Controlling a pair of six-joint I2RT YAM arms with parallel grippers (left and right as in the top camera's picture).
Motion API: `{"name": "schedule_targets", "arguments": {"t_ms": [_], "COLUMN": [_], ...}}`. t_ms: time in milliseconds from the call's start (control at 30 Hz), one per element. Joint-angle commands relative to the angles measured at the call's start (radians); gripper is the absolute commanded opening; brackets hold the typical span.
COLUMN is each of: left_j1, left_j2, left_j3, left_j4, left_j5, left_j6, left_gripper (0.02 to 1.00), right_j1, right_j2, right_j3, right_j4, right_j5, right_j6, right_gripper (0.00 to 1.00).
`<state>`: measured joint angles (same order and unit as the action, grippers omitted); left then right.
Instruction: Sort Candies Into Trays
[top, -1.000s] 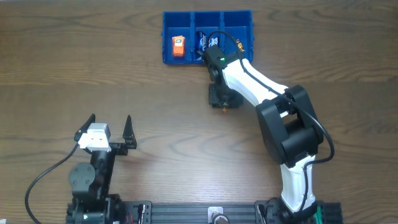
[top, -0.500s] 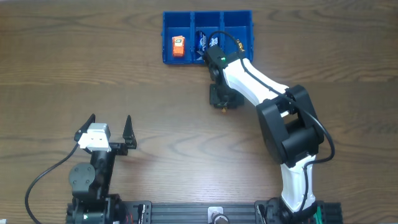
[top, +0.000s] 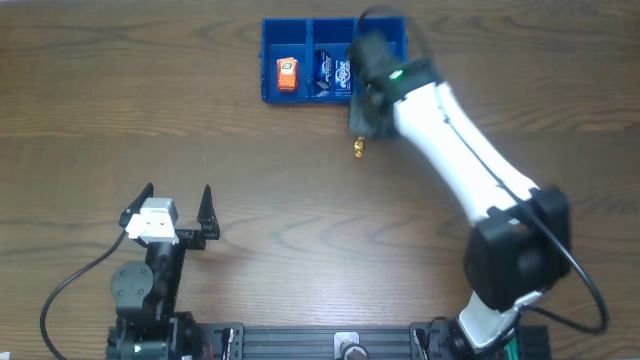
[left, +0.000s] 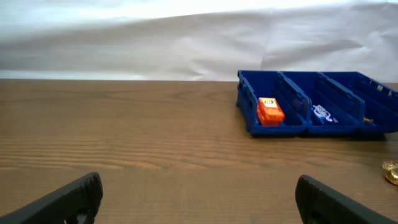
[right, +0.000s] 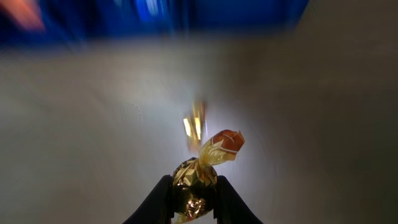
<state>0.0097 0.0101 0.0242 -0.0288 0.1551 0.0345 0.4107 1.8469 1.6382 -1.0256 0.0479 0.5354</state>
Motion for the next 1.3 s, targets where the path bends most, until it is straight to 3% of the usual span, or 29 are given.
{"name": "schedule_targets", "arguments": {"t_ms": [33, 333, 733, 900, 933, 1067, 1300], "left_j1": [-0.003, -0.003, -0.003, -0.004, -0.004, -0.004, -0.003], "left_j2": [-0.006, -0.006, -0.006, -0.006, -0.006, -0.006, -0.006], "left_j3": [-0.019, -0.019, -0.019, -0.019, -0.019, -0.019, -0.019], "left_j4": [-0.034, -0.034, -0.034, -0.034, -0.034, -0.034, -0.034], "left_j5": [0.018, 0.018, 0.018, 0.018, 0.018, 0.018, 0.018], "left_j6": [0.015, 0.015, 0.015, 0.015, 0.015, 0.015, 0.015], "left_gripper": [0.996, 0.998, 0.996, 0.998, 0.998, 0.998, 0.998], "right_j1": [-0.080, -0.128, -0.130, -0.130, -0.129, -0.122, -0.108], "right_j2": [0.010, 0.122, 0.264, 0.264, 0.264, 0.264, 0.238], "right_j3": [0.183, 0.223, 0.223, 0.223, 0.223, 0.223, 0.223], "right_j4": [0.049, 0.328, 0.428, 0.438, 0.443, 0.456, 0.391], "right_j5": [0.134, 0.150, 0.150, 0.150, 0.150, 0.150, 0.150], "right_j6": [-0.084, -0.226, -0.249, -0.251, -0.253, -0.257, -0.256], "right_gripper": [0.163, 0.191, 0.194, 0.378, 0.518, 0.704, 0.713]}}
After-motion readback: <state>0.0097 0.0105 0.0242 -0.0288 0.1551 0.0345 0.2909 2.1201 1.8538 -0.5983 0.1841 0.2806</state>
